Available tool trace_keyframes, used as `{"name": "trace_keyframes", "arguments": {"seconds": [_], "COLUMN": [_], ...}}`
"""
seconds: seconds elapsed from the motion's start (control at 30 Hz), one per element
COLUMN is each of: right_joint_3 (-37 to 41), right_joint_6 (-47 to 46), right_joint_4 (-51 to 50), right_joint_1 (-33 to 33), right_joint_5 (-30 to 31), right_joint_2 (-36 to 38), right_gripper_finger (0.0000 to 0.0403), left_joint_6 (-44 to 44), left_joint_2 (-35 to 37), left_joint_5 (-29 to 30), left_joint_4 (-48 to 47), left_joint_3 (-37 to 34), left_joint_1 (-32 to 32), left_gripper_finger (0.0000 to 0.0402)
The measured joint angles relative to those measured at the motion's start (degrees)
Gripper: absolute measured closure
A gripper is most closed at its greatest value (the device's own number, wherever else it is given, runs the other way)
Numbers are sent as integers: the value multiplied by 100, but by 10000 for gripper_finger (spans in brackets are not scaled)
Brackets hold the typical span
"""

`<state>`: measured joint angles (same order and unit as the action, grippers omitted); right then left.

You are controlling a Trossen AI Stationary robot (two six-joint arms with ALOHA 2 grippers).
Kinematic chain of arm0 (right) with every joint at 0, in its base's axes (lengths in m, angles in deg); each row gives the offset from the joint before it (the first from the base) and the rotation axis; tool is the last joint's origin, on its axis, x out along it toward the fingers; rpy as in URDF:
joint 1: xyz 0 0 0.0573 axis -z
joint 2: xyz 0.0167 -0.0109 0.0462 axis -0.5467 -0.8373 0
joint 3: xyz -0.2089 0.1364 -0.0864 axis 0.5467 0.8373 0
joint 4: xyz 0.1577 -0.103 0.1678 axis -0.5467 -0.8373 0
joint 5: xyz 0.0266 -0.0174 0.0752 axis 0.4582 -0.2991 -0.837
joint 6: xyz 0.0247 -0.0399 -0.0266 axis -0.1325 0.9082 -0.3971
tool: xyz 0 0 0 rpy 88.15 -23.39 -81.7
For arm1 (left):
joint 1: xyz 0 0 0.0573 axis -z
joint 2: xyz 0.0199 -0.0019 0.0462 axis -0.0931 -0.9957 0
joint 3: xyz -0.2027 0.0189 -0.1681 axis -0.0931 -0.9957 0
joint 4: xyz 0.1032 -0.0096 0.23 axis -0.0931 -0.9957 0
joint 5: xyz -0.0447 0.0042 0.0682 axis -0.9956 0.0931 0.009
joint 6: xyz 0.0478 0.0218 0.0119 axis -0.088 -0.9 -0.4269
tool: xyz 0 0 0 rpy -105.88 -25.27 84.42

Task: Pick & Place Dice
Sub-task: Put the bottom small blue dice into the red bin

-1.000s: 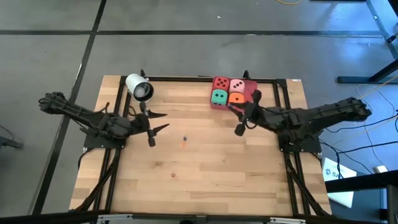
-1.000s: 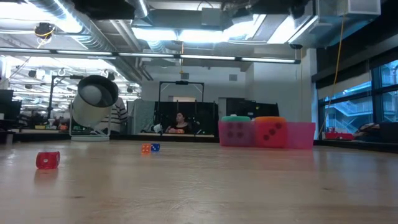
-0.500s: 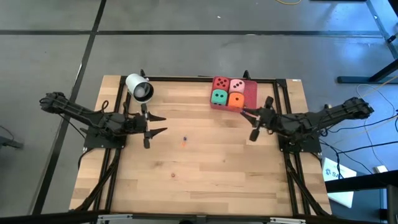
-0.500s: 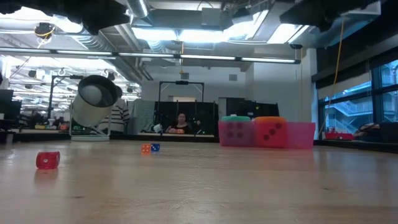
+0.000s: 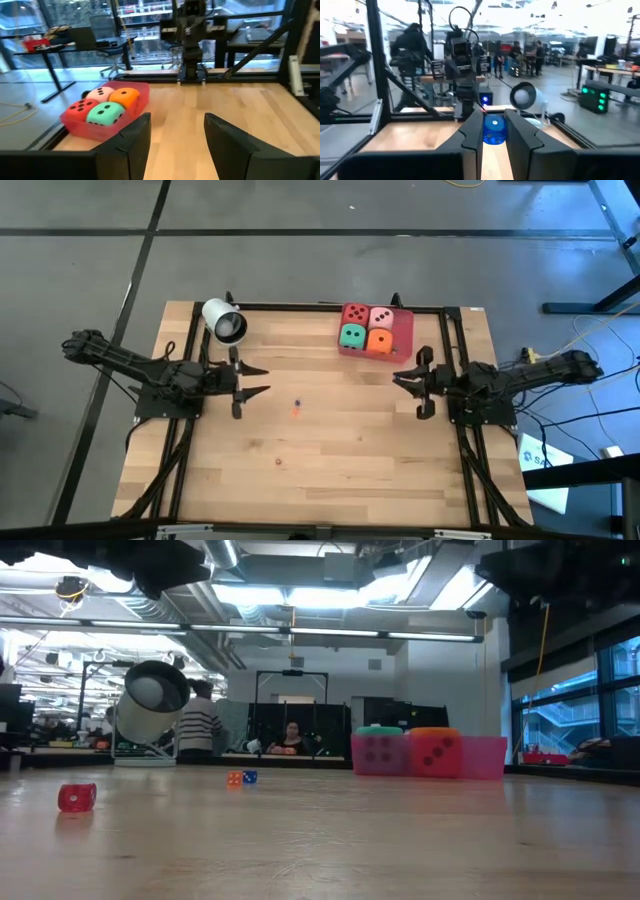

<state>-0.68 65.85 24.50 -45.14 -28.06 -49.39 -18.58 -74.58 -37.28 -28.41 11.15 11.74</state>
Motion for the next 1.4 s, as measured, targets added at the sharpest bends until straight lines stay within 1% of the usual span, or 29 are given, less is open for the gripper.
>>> {"name": "trace_keyframes", "arguments": {"seconds": [0.17,0.37,0.5,0.57,0.63,0.73,0.97,1.07,1.17,1.33,1.4], "right_joint_3": [326,358,358,358,358,358,358,352,73,-838,-1225], "right_joint_6": [-224,-267,-359,-474,-565,-602,-687,-753,-739,-363,-287], "right_joint_4": [162,180,122,107,119,116,111,105,-258,-1209,-1680], "right_joint_1": [369,801,1170,1364,1550,1849,2750,3145,3456,3875,4050], "right_joint_5": [-477,-1053,-1056,-1170,-1284,-1288,-1290,-1288,-1287,-1273,-1103], "right_joint_2": [0,-2,-36,-52,-61,-66,-144,-269,-484,-1069,-1313], "right_gripper_finger": [348,348,348,348,348,348,348,348,348,348,348], "left_joint_6": [-4,4,136,225,262,262,256,245,240,240,240], "left_joint_2": [4,4,7,7,7,7,7,7,4,4,4], "left_joint_5": [-329,-333,-433,-521,-642,-893,-1362,-1444,-1478,-1478,-1478], "left_joint_4": [428,775,970,1021,1122,1401,1515,1514,1514,1508,1500], "left_joint_3": [-239,-528,-756,-850,-958,-1094,-1110,-1110,-1110,-1110,-1110], "left_joint_1": [-2,-34,-228,-352,-472,-619,-831,-865,-863,-863,-863], "left_gripper_finger": [225,231,233,233,233,235,240,242,244,245,246]}}
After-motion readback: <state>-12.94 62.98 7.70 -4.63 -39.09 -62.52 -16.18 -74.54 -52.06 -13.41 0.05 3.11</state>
